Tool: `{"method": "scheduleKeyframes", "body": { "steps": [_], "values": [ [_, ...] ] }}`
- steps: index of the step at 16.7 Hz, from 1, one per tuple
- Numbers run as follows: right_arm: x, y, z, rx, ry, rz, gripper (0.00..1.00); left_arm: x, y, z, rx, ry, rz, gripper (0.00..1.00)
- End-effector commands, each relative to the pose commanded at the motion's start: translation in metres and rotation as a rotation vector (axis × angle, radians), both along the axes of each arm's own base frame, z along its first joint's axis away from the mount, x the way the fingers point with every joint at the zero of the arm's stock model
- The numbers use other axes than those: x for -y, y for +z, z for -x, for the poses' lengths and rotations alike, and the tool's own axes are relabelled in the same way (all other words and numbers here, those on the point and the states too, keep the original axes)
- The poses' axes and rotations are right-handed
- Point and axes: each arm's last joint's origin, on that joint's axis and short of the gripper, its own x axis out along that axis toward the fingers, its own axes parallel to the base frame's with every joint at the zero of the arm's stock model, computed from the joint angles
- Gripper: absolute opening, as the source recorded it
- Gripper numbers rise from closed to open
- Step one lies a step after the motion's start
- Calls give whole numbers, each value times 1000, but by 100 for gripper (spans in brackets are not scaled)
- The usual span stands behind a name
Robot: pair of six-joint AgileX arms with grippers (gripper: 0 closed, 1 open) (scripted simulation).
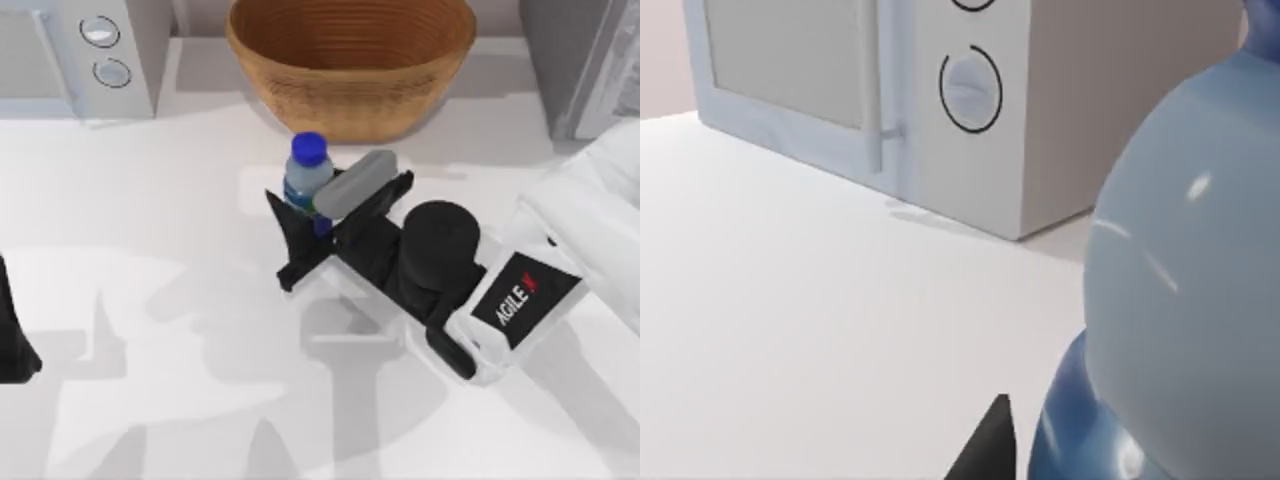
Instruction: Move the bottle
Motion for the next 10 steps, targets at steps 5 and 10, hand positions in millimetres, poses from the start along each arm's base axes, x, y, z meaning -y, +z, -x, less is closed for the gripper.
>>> {"method": "scheduleKeyframes", "body": {
  "steps": [5,10],
  "values": [
    [0,0,0,0,0,0,2,0,0,0,0,0,0,100],
    [0,0,0,0,0,0,0,0,0,0,0,0,0,100]
  ]
}}
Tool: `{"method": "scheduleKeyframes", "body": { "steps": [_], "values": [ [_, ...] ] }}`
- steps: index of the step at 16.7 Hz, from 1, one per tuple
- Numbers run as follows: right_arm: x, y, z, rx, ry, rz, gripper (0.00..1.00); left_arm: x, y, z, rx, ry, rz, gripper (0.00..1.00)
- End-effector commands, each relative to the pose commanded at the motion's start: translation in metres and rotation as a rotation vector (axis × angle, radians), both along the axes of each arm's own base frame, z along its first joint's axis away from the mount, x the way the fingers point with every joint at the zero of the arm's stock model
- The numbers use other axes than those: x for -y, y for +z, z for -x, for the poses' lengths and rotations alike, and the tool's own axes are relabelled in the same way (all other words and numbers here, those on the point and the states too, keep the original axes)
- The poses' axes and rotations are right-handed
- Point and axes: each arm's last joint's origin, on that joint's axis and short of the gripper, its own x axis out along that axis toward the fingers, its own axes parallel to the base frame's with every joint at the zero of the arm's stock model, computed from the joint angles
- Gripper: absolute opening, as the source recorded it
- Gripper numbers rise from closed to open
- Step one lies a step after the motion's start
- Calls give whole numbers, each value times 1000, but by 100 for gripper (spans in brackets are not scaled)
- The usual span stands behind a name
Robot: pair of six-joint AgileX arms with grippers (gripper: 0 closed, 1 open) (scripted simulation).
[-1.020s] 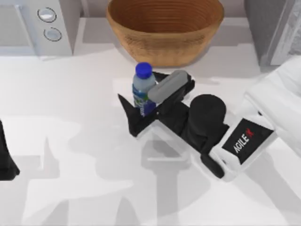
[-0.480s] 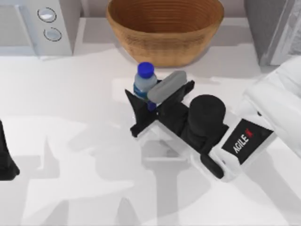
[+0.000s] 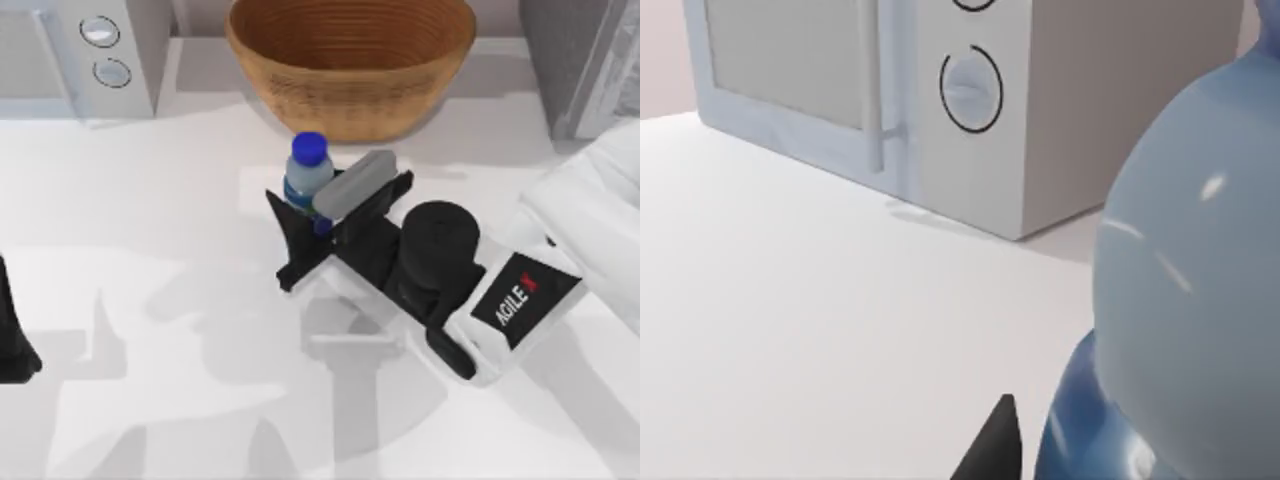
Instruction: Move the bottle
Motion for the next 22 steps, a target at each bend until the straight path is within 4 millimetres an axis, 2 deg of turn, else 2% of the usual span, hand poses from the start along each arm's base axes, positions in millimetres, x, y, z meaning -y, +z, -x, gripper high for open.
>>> {"method": "scheduleKeyframes", "body": {
  "steps": [5,8,11,15,19,22],
  "values": [
    [2,1,-1,1,-4,-1,0,0,0,0,0,0,0,100],
    [24,2,-10,0,-9,-1,0,0,0,0,0,0,0,100],
    [76,4,-24,-3,-17,1,0,0,0,0,0,0,0,100],
    [167,12,-29,-4,-19,1,0,0,0,0,0,0,0,100],
    [256,24,-8,3,-10,1,0,0,0,0,0,0,0,100],
    [307,32,19,9,-9,4,0,0,0,0,0,0,0,100]
  ]
}}
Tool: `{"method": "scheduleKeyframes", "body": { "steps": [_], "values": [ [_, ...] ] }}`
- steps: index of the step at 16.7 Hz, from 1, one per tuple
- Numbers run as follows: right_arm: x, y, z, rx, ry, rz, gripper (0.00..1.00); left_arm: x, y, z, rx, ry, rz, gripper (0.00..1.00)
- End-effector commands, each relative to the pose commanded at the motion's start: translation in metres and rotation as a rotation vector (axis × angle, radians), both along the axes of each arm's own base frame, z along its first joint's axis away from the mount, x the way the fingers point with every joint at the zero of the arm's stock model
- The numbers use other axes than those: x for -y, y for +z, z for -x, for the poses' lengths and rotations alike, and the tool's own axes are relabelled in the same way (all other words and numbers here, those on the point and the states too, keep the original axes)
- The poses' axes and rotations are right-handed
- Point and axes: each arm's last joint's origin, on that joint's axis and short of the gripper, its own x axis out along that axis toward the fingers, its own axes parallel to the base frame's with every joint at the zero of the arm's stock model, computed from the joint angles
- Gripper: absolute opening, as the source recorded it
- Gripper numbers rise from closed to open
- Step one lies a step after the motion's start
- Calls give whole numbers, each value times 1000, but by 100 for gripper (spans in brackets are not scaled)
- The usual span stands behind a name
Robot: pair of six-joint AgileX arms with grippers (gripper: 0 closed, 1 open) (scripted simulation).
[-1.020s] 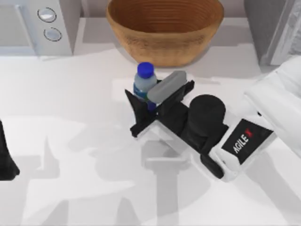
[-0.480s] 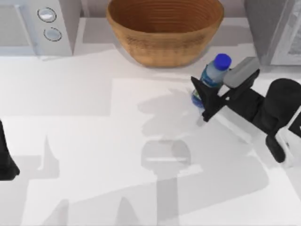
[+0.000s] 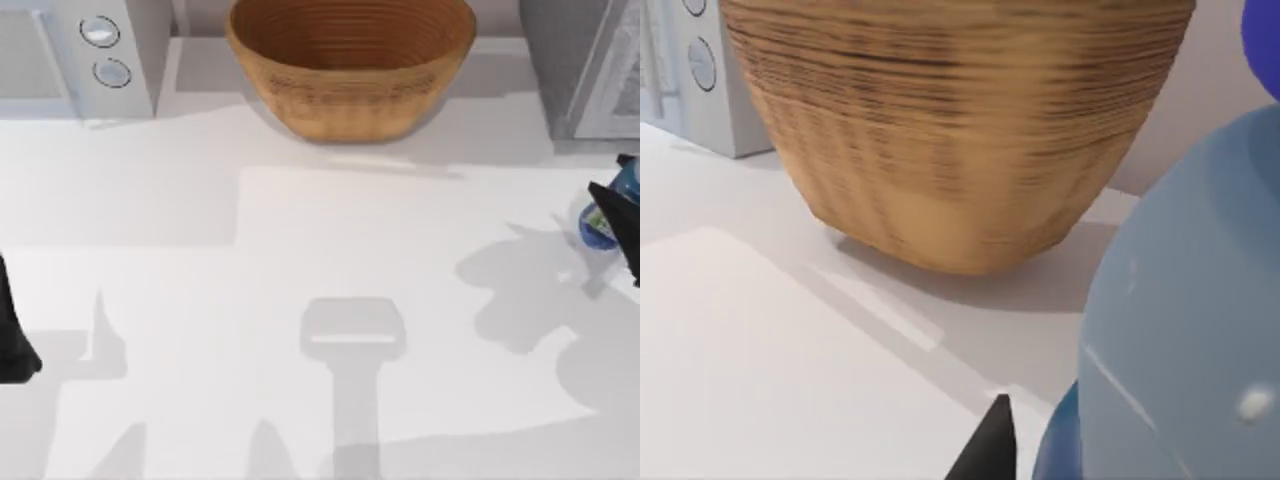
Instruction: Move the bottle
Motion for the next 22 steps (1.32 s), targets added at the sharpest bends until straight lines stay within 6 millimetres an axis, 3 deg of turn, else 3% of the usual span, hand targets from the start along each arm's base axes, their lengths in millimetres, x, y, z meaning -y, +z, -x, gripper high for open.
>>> {"method": "scheduleKeyframes", "body": {
  "steps": [3,8,12,18,22],
  "values": [
    [28,6,22,5,-1,3,0,0,0,0,0,0,0,100],
    [34,7,27,6,-1,4,0,0,0,0,0,0,0,100],
    [28,0,18,0,-5,1,0,0,0,0,0,0,0,100],
    [-2,-28,-11,3,-3,3,0,0,0,0,0,0,0,100],
    [-4,-28,-12,6,-1,4,0,0,0,0,0,0,0,100]
  ]
}}
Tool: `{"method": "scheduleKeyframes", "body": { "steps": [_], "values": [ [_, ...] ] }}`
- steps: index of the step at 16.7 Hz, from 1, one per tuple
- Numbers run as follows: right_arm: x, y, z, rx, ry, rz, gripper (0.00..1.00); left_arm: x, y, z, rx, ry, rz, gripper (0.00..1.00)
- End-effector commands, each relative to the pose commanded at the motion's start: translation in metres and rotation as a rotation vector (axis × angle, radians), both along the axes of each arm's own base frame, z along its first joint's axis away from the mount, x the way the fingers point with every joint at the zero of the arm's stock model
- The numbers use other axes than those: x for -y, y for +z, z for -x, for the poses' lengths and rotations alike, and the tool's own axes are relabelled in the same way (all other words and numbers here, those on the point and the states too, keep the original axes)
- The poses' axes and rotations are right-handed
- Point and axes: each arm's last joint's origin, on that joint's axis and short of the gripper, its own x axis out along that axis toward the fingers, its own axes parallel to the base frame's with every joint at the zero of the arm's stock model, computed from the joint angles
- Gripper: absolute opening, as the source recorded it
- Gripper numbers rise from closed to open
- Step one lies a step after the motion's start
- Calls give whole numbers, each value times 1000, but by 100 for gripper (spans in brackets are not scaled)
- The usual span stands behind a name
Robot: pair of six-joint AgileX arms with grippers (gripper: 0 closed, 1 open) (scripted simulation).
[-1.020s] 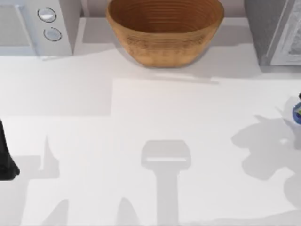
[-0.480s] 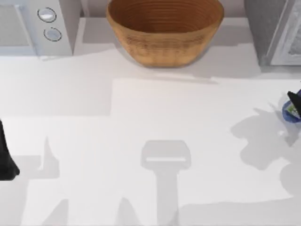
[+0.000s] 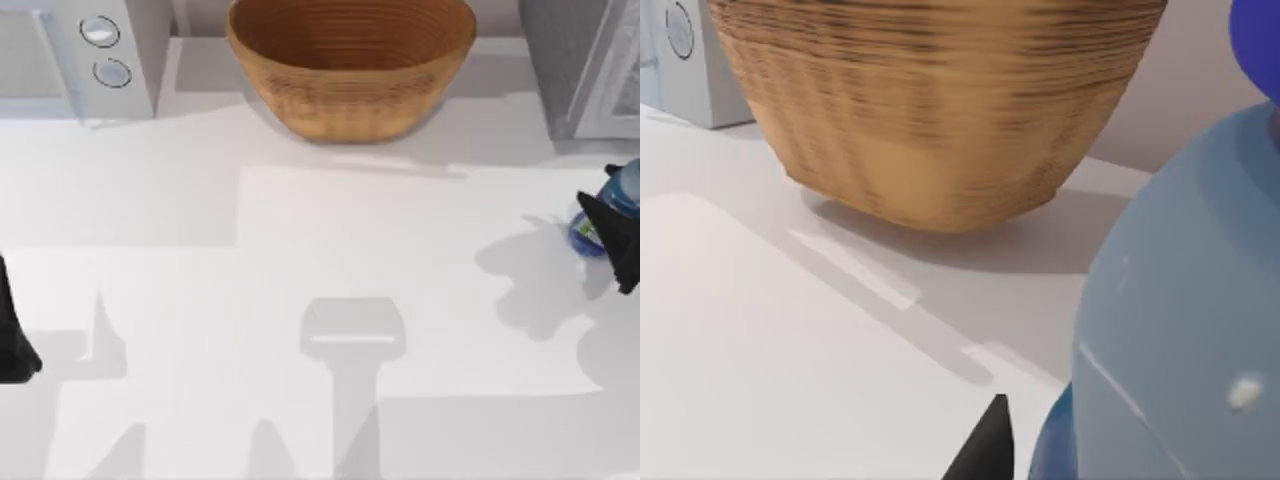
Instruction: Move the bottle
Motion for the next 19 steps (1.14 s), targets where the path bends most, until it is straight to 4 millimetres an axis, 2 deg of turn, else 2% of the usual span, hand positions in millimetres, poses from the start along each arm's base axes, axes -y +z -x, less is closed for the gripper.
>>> {"method": "scheduleKeyframes", "body": {
  "steps": [13,19],
  "values": [
    [0,0,0,0,0,0,98,0,0,0,0,0,0,100],
    [0,0,0,0,0,0,100,0,0,0,0,0,0,100]
  ]
}}
